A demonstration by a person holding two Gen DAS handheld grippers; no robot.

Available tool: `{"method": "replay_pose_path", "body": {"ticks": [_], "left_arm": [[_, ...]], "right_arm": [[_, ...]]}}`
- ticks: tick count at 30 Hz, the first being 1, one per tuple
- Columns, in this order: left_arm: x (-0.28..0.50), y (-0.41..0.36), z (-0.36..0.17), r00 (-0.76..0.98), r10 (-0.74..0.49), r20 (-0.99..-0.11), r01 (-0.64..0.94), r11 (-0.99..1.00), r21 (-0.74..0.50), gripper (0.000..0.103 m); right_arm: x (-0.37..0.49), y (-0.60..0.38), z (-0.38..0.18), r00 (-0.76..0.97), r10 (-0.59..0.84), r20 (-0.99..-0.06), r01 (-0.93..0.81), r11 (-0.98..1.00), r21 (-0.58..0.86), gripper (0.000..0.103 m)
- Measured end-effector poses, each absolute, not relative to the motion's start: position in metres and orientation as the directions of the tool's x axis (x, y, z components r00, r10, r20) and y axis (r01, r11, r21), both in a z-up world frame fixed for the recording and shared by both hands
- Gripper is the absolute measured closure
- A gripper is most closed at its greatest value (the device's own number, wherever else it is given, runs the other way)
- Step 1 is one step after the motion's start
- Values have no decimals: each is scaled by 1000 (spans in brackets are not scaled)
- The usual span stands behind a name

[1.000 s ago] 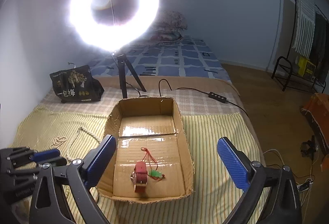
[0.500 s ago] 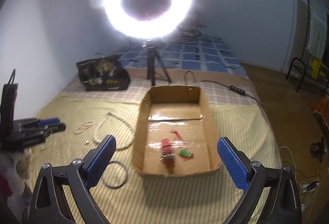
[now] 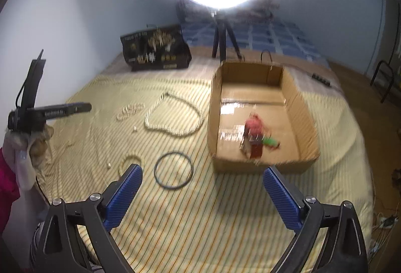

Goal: Organize jewelry
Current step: 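Move the left tool to the loose pearl strand while the right tool approaches the black bangle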

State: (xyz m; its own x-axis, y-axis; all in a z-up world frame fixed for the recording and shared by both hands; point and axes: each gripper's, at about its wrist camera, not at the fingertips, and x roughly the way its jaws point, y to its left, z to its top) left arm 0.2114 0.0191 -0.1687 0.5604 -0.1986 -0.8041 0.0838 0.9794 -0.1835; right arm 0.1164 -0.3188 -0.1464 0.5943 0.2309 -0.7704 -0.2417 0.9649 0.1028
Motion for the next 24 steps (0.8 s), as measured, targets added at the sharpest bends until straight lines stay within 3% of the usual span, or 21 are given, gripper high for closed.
{"method": "replay_pose_path", "body": {"ticks": [13, 14, 16, 24], "left_arm": [[233, 22, -203, 491, -246, -836, 73, 968, -242, 69], [236, 20, -206, 489, -245, -837, 76, 968, -238, 66], [242, 15, -210, 491, -241, -837, 88, 970, -227, 59], [269, -5, -231, 481, -156, -863, 137, 985, -102, 58]], "right_arm": [[119, -314, -201, 485, 258, -836, -148, 966, 212, 24], [121, -314, -205, 480, 258, -839, -140, 966, 217, 25], [123, -312, -211, 472, 256, -843, -130, 967, 221, 26], [132, -302, -228, 451, 237, -861, -128, 971, 200, 28]]}}
